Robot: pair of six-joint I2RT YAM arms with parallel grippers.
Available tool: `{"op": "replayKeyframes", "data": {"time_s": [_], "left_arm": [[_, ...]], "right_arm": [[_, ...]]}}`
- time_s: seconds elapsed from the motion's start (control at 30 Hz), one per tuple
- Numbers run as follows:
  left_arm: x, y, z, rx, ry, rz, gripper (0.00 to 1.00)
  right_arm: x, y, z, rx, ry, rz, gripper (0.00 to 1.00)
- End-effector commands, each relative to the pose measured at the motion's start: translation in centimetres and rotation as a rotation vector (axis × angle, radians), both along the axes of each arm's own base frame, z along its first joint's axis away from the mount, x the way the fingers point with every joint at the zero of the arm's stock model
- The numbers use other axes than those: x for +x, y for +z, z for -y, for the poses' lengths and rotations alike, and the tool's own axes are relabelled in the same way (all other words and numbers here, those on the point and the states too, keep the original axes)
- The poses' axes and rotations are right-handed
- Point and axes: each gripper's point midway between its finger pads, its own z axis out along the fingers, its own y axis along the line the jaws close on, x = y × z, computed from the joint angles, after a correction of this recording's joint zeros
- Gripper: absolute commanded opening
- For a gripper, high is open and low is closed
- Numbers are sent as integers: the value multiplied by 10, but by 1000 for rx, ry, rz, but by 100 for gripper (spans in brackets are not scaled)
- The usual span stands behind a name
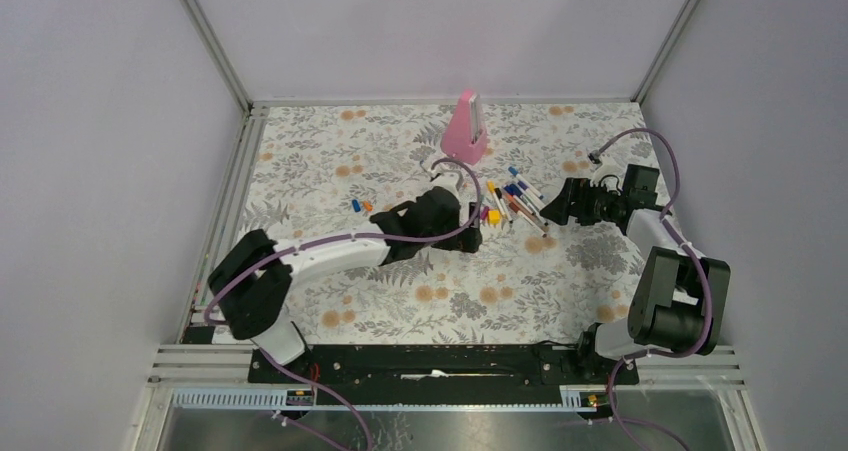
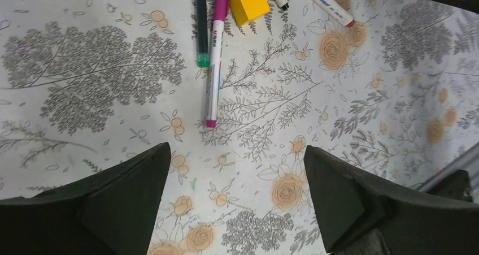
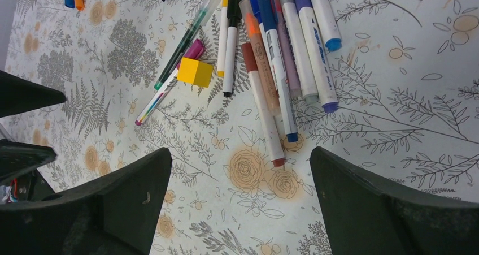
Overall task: Open the pen caps
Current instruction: Pick up the pen from the center of the board.
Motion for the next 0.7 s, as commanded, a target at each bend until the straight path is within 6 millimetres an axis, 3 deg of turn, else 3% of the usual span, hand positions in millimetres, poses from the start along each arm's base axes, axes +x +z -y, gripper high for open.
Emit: {"op": "replayKeyframes", "data": {"time_s": [0.0, 0.4, 0.67], "left_arm": [[17, -3, 18, 97, 3, 46, 96], [25, -39, 53, 160, -55, -10, 86], [30, -56, 57, 212, -67, -27, 67]], "right_arm": [[6, 14, 3, 2, 2, 23, 100], [5, 14, 6, 9, 5, 22, 99], [4, 11, 6, 19, 14, 0, 98]]}}
